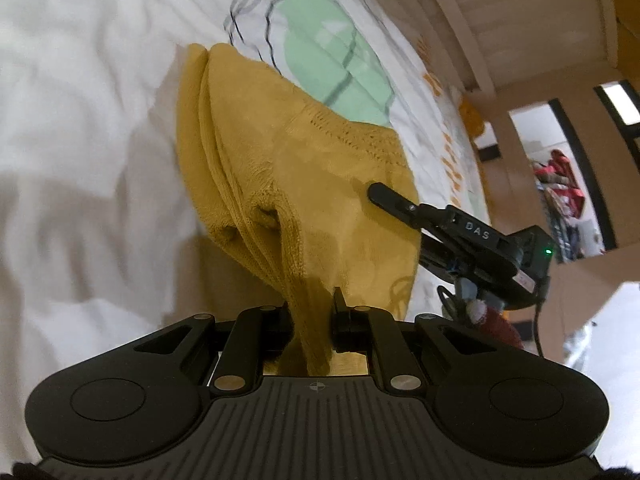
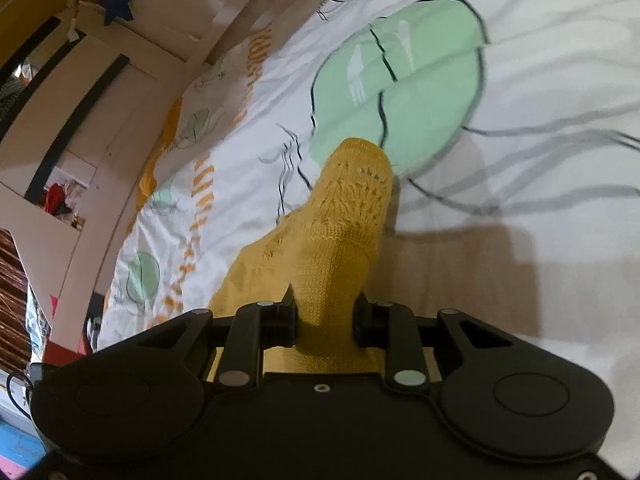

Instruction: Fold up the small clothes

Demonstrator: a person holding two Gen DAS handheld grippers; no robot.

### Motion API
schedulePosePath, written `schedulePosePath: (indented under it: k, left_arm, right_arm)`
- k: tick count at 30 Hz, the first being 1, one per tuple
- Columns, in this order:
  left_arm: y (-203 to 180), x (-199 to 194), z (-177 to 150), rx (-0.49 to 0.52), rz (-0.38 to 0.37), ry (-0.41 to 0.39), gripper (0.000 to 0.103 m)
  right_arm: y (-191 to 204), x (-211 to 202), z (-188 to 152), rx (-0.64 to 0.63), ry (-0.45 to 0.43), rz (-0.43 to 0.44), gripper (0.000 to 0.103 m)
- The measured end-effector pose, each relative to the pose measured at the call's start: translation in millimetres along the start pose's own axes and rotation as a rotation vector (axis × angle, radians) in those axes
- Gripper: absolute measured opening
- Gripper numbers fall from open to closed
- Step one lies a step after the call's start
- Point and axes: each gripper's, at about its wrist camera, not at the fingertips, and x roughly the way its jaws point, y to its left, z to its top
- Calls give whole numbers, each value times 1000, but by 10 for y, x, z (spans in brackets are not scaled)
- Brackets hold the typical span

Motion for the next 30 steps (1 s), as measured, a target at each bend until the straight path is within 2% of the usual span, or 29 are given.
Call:
schedulePosePath:
  k: [10, 13, 16, 18, 22, 30]
  left_arm:
    - [-260, -146, -984, 28, -52, 67, 13]
    - [-227, -80, -1165, 44, 5, 58, 14]
    - [-181, 27, -1260, 70, 126, 15, 15]
    - [-171, 69, -1290, 109, 185, -22, 25]
    - [-155, 37, -1365, 104, 211, -70, 27]
    - [-147, -131, -1663, 120, 277, -128, 28]
  right_arm:
    - [102, -868, -851, 35, 71, -58, 36]
    - [89, -1026, -1037, 38, 55, -72, 38]
    - [-1, -1095, -1166, 43, -6, -145, 44]
    - [-82, -1141, -1246, 61, -67, -182, 47]
    - [-152, -1267, -1377, 104, -117, -168, 56]
    - [-174, -1435, -1676, 61, -120, -217, 60]
